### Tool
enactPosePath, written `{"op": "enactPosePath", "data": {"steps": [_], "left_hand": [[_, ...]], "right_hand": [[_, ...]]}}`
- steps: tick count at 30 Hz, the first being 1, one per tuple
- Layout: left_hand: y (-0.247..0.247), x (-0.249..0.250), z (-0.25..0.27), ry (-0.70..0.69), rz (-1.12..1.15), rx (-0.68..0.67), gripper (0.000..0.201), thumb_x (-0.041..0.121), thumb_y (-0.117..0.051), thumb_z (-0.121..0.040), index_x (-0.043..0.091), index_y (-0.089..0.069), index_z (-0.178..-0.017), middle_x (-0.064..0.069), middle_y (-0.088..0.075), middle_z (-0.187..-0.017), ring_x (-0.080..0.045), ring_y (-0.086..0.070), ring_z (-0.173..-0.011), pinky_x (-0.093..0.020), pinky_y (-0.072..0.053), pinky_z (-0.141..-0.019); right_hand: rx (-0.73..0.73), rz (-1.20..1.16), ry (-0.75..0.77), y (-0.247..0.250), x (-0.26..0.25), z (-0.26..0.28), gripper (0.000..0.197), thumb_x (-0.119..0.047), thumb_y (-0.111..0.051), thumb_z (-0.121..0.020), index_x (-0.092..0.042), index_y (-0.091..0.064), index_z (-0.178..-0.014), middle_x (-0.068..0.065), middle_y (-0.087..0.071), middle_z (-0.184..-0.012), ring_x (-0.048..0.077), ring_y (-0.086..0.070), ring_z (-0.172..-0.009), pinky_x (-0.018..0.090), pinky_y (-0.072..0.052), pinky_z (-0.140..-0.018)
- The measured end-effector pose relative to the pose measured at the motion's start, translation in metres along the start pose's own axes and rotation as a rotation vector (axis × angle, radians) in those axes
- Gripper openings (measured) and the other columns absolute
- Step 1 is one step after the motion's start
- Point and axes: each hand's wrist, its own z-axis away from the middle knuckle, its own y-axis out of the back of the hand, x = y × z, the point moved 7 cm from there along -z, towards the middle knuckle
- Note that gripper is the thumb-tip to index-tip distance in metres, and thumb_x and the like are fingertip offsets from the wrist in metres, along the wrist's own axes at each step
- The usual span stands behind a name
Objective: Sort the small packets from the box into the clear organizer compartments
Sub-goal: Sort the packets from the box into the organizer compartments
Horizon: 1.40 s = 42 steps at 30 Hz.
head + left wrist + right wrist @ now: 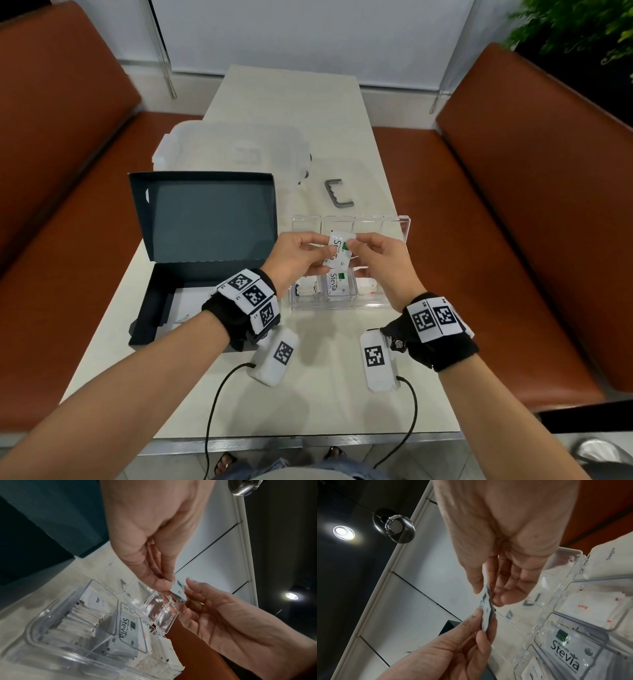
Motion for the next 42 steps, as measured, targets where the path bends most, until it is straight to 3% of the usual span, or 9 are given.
{"op": "enactPosePath", "data": {"steps": [4,7,11,18,21,23,28,37,42], "left_hand": [[-0.002,0.0,0.001,-0.017,-0.099,-0.016,0.007,0.019,-0.073,-0.086,0.018,-0.071,-0.092,-0.004,-0.072,-0.082,-0.012,-0.067,-0.067,-0.022,-0.056,-0.061],[0.004,0.0,0.003,-0.025,-0.2,0.011,0.007,0.027,-0.066,-0.091,0.021,-0.069,-0.093,-0.001,-0.073,-0.093,-0.012,-0.069,-0.074,-0.025,-0.057,-0.066],[0.012,-0.006,0.005,0.009,-0.23,0.026,0.013,0.019,-0.06,-0.095,0.012,-0.069,-0.101,0.0,-0.07,-0.098,-0.011,-0.068,-0.075,-0.023,-0.055,-0.065],[0.02,-0.005,0.011,0.017,-0.209,0.036,0.014,0.018,-0.059,-0.096,0.012,-0.068,-0.105,-0.002,-0.071,-0.095,-0.014,-0.066,-0.074,-0.021,-0.053,-0.061],[0.022,-0.004,0.013,0.02,-0.209,0.046,0.014,0.016,-0.058,-0.096,0.012,-0.068,-0.105,-0.004,-0.071,-0.097,-0.015,-0.066,-0.076,-0.022,-0.054,-0.062],[0.024,-0.003,0.014,0.023,-0.214,0.049,0.015,0.015,-0.058,-0.096,0.01,-0.068,-0.106,-0.004,-0.071,-0.098,-0.016,-0.066,-0.078,-0.025,-0.054,-0.065],[0.027,-0.001,0.018,0.02,-0.227,0.053,0.018,0.014,-0.056,-0.097,0.007,-0.066,-0.111,-0.007,-0.071,-0.103,-0.018,-0.066,-0.081,-0.026,-0.054,-0.066],[0.028,0.002,0.021,0.014,-0.235,0.06,0.018,0.014,-0.056,-0.097,0.007,-0.066,-0.111,-0.008,-0.071,-0.103,-0.015,-0.064,-0.075,-0.027,-0.054,-0.067],[0.034,0.011,0.027,-0.008,-0.217,0.086,0.017,0.015,-0.056,-0.097,0.009,-0.066,-0.11,-0.006,-0.07,-0.099,-0.014,-0.064,-0.075,-0.026,-0.054,-0.068]], "right_hand": [[0.019,0.121,0.016,0.005,0.003,-0.008,0.006,-0.01,-0.067,-0.087,-0.015,-0.067,-0.089,0.002,-0.067,-0.072,0.012,-0.061,-0.062,0.023,-0.05,-0.055],[0.049,0.323,-0.029,0.015,0.012,-0.02,0.012,-0.009,-0.068,-0.086,-0.011,-0.066,-0.098,0.003,-0.066,-0.073,0.015,-0.06,-0.064,0.025,-0.052,-0.058],[-0.04,0.601,-0.071,0.006,0.029,-0.026,0.017,-0.011,-0.068,-0.086,-0.014,-0.066,-0.102,0.003,-0.064,-0.075,0.011,-0.057,-0.064,0.021,-0.043,-0.054],[-0.067,0.695,0.017,-0.011,0.033,-0.023,0.02,-0.007,-0.066,-0.086,-0.017,-0.069,-0.104,0.006,-0.064,-0.074,0.015,-0.059,-0.072,0.012,-0.037,-0.055],[-0.062,0.785,0.066,-0.019,0.033,-0.022,0.023,-0.008,-0.064,-0.088,-0.013,-0.069,-0.11,0.007,-0.064,-0.077,0.017,-0.059,-0.077,0.022,-0.048,-0.071],[-0.043,0.88,0.076,-0.021,0.035,-0.023,0.026,-0.012,-0.062,-0.09,-0.015,-0.067,-0.116,0.012,-0.064,-0.096,0.023,-0.06,-0.092,0.028,-0.046,-0.088],[-0.049,1.031,0.074,-0.025,0.041,-0.024,0.031,-0.014,-0.057,-0.093,-0.014,-0.065,-0.123,0.016,-0.052,-0.118,0.031,-0.057,-0.104,0.036,-0.045,-0.095],[-0.017,0.979,0.072,-0.024,0.045,-0.021,0.034,-0.013,-0.056,-0.09,-0.012,-0.062,-0.124,0.016,-0.051,-0.113,0.033,-0.058,-0.098,0.041,-0.049,-0.089],[0.011,0.909,0.149,-0.018,0.033,-0.019,0.026,-0.014,-0.06,-0.091,-0.01,-0.061,-0.116,0.014,-0.055,-0.106,0.02,-0.052,-0.087,0.017,-0.03,-0.069]]}}
